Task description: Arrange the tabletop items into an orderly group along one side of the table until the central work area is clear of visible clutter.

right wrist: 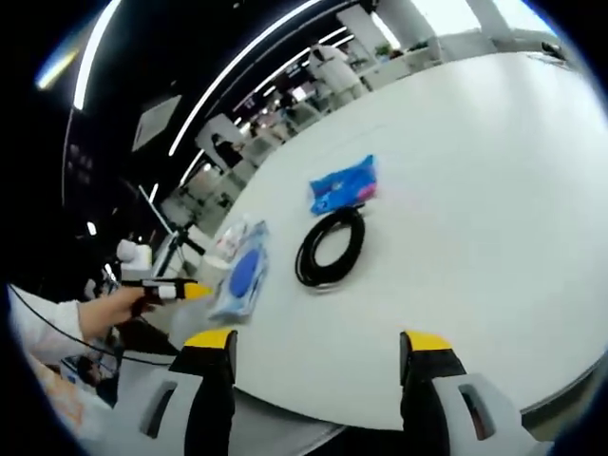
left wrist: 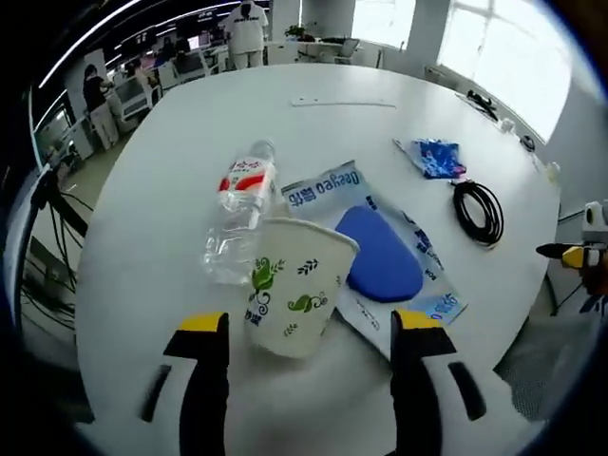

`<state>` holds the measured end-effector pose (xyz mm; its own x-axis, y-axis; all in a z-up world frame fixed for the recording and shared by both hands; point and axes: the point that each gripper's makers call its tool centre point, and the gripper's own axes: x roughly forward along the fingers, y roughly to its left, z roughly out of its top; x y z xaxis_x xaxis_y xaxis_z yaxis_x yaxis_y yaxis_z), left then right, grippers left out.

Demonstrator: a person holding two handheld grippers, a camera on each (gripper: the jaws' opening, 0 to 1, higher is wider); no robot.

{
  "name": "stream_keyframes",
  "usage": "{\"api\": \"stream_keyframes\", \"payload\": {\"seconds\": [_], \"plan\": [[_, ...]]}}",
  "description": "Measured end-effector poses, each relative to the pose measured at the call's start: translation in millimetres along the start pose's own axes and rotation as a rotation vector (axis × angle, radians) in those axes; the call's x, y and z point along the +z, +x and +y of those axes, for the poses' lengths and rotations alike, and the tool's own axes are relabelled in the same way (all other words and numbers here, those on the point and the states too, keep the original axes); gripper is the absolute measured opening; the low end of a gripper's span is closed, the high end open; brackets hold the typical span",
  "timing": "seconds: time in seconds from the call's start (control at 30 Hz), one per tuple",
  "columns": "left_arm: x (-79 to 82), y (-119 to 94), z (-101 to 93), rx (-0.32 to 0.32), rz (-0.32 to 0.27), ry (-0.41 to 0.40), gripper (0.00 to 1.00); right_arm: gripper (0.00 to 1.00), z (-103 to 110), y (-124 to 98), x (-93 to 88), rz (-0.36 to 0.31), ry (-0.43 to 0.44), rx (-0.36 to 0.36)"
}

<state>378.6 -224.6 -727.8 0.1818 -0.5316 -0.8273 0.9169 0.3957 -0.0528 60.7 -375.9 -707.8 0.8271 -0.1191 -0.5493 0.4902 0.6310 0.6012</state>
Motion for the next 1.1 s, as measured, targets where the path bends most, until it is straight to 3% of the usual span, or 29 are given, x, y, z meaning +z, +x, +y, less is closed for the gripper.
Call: {"api": "stream_keyframes", "payload": {"seconds": [0.27,0.33,0.4,0.53,0.67,0.73,0.87,1.1], "plan": [[-19.6,19,11.5,0.060,0.070,0.024,0.54,0.70,-7,-13,0.1,-0.008,0.015,-0.020],[-15.9,17,12.6,0.069,0.020,-0.054,0.51,0.70,-5,-16,0.7,-0.008,0.017,-0.022],[-13.1,14,16.4,0.092,-0.004,-0.077,0.48,0.70,-3,-17,2.4,-0.015,0.016,-0.017],[-13.0,12,14.6,0.075,-0.004,0.015,0.40,0.70,0,-15,0.0,-0.021,0.017,-0.013],[-15.3,11,21.8,0.087,0.000,0.006,0.39,0.70,8,-7,-7.9,0.001,0.043,0.004],[-8.3,10,21.8,0.075,-0.044,-0.040,0.38,0.70,15,-3,-8.8,0.013,0.032,0.016],[-2.2,6,18.5,0.067,-0.076,0.014,0.37,0.70,24,7,-5.0,0.023,0.019,0.040],[4.9,-3,0.9,0.014,-0.170,-0.024,0.36,0.69,41,16,3.5,0.022,0.001,0.081]]}}
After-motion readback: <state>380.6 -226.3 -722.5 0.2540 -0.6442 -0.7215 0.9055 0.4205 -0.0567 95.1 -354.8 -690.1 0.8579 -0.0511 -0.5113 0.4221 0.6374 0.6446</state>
